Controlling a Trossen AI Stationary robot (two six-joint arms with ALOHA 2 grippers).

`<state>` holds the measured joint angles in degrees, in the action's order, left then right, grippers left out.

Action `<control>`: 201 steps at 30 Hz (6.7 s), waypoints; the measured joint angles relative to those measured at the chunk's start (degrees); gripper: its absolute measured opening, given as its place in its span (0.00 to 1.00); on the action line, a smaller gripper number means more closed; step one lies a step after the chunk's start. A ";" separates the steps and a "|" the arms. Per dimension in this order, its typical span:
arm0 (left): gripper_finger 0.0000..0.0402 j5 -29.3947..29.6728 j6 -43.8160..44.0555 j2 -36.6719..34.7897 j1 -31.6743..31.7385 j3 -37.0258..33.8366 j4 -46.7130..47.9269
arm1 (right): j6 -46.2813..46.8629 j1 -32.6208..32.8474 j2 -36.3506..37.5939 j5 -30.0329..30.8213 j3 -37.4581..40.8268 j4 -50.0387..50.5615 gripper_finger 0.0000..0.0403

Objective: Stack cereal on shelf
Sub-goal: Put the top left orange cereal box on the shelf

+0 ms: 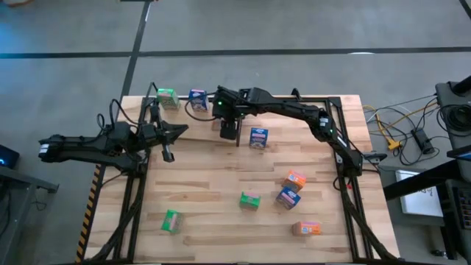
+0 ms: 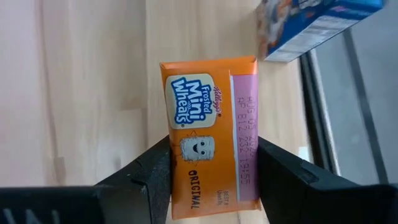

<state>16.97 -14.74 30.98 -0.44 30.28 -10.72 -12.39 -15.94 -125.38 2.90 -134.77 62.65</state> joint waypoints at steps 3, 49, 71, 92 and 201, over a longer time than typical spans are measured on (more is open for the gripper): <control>0.00 0.00 0.00 0.00 0.01 0.00 0.02 | -1.03 0.03 -0.44 0.13 0.16 0.46 0.46; 0.00 0.00 2.41 9.01 -0.01 0.07 0.70 | 4.46 19.53 15.76 6.18 10.68 1.30 0.31; 0.00 0.00 13.31 22.35 -0.01 1.81 2.62 | -1.27 23.55 53.69 6.21 79.27 -60.61 0.16; 0.00 8.13 28.38 43.14 0.24 3.10 -3.87 | -8.08 23.05 76.21 1.60 107.48 -88.74 0.16; 0.06 -16.40 -3.65 52.80 25.18 43.16 40.71 | -8.26 22.09 99.86 0.22 122.45 -88.02 0.16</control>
<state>0.57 -18.39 83.78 24.74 73.44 29.99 -20.65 6.15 -25.52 3.11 -12.32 -25.37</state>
